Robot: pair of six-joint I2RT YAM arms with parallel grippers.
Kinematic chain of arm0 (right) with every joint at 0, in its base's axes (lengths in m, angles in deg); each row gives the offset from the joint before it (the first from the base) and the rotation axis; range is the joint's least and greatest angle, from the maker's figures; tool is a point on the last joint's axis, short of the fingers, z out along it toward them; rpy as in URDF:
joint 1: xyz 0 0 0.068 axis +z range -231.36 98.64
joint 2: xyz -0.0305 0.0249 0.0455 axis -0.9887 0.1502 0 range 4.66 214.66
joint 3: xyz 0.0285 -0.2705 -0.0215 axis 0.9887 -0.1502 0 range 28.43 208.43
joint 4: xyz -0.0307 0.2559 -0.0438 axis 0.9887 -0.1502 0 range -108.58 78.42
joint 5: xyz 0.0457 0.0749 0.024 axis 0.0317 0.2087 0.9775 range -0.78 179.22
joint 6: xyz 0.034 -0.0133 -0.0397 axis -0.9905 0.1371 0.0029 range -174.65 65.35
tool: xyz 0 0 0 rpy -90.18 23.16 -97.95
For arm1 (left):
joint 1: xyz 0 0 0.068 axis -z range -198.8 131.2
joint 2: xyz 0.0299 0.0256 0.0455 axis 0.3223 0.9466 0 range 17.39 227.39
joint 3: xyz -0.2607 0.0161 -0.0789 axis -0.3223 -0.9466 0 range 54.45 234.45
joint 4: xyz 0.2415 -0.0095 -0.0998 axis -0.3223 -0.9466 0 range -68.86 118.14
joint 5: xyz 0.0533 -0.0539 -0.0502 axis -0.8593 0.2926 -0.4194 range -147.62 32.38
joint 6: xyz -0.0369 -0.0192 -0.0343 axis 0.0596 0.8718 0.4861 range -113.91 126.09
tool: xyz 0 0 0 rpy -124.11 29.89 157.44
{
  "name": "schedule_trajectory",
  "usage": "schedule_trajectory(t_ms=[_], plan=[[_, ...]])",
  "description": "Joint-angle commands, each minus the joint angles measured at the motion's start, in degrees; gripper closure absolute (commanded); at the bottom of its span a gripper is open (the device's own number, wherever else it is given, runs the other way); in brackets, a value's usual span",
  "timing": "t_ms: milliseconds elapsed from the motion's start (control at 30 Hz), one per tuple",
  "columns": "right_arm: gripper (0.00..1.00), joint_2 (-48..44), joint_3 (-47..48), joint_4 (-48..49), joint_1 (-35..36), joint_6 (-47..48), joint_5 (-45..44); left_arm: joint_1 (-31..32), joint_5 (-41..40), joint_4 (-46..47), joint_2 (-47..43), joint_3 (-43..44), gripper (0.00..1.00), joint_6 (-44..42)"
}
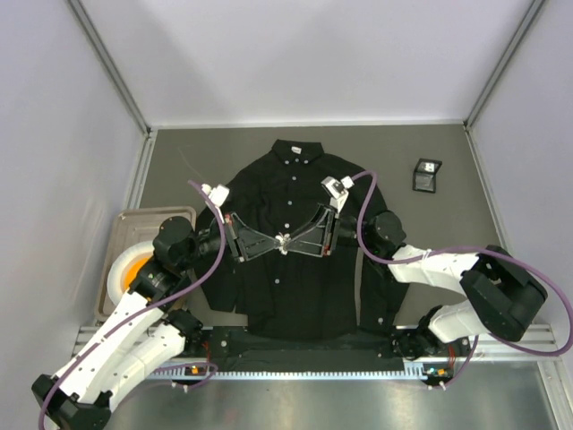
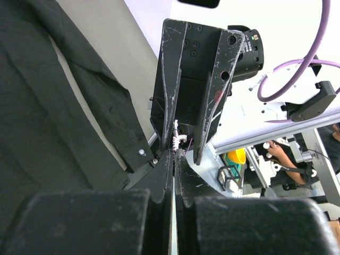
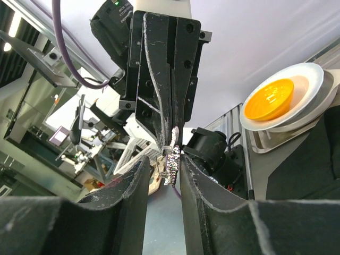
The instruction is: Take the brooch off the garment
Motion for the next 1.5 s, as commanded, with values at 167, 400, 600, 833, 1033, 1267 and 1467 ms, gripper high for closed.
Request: schedule_trajectory(t_ms=[167,400,600,833,1033,1267,1467], plan=[[0.71,0.01,1.94,2.89,1.35,1.25,-0.12,0.18,0.17,1.7,-1.09,2.12,1.0,-1.12],[0.46,-3.41,-0.61,1.84,0.91,2.66,-2.05,0.18,-1.15,1.52,-1.44,1.77,1.0,0.89],[0.54,-3.42,-1.05,2.27,0.82,2.04,-1.96,0.18,-1.33,5.81,-1.79,-0.07,1.0,3.97],[0.72,-0.17,0.27,6.93,0.91,-1.64,-0.73,0.09,-0.19,9.17,-1.62,-2.01,1.0,6.17],[0.78,1.33,0.8,9.74,0.91,-2.79,-0.21,0.18,0.43,9.52,-1.44,-2.1,1.0,6.0],[0.84,1.86,0.71,10.63,0.91,-3.41,0.06,0.09,1.75,11.19,-1.09,-2.89,1.0,6.35],[0.88,1.77,-0.26,9.22,0.91,-2.62,-2.05,0.09,0.96,9.62,-2.06,-2.01,1.0,5.3]])
